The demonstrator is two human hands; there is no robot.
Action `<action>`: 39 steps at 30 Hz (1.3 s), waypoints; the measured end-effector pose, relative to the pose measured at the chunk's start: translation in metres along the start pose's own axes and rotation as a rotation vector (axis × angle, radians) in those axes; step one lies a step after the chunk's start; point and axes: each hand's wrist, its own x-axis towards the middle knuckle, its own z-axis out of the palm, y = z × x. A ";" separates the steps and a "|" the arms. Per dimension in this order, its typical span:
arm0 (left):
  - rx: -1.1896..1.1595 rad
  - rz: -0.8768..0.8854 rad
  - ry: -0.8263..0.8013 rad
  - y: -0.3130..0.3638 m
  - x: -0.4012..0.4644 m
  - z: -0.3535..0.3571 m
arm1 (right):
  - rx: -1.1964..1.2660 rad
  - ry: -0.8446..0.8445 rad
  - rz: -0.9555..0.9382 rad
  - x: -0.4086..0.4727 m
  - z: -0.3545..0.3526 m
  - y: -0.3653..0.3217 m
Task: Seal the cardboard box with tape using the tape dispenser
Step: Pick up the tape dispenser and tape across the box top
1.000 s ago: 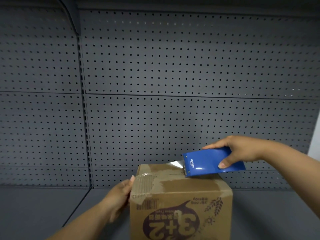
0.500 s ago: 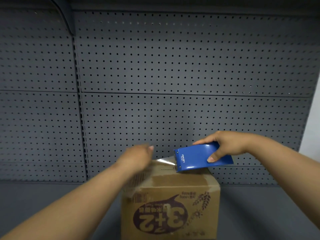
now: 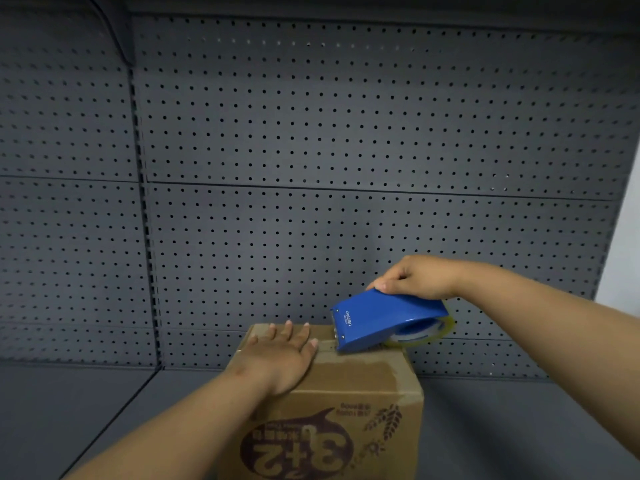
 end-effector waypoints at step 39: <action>-0.021 -0.037 -0.049 0.000 0.005 -0.004 | 0.021 -0.210 0.130 -0.057 -0.015 0.100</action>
